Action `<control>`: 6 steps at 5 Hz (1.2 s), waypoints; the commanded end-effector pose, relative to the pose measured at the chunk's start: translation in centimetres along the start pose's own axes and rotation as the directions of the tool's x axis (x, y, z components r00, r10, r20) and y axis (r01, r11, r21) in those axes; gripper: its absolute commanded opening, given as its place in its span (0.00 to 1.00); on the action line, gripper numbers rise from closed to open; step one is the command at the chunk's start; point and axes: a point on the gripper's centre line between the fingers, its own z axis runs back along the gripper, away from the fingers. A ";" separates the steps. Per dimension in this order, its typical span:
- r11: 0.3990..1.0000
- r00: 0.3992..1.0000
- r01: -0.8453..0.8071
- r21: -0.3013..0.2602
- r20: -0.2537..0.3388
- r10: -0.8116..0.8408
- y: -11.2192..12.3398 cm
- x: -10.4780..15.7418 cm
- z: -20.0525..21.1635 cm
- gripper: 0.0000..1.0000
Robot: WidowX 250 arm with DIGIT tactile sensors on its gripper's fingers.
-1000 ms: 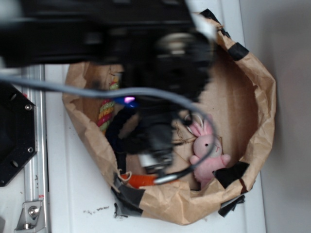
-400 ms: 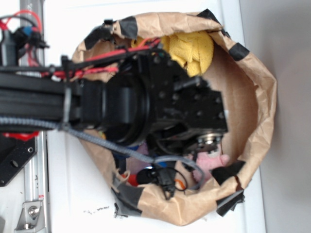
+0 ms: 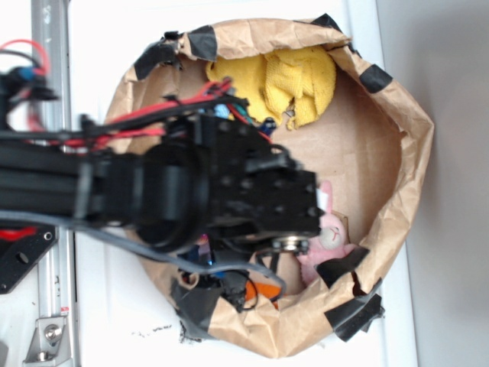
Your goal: Grab the blue rope.
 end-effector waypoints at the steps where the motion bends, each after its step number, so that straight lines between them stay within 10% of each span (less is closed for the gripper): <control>1: 0.998 0.999 -0.045 0.048 0.033 0.044 2.2 -0.4 0.4 1.00; 3: 0.952 0.960 -0.278 0.131 0.068 0.271 2.6 -0.3 -2.8 1.00; 4: 0.948 0.958 -0.286 0.142 0.046 0.283 2.4 0.1 -3.7 0.00; 6: 0.988 0.989 -0.120 0.098 0.095 0.111 4.1 0.0 1.5 0.00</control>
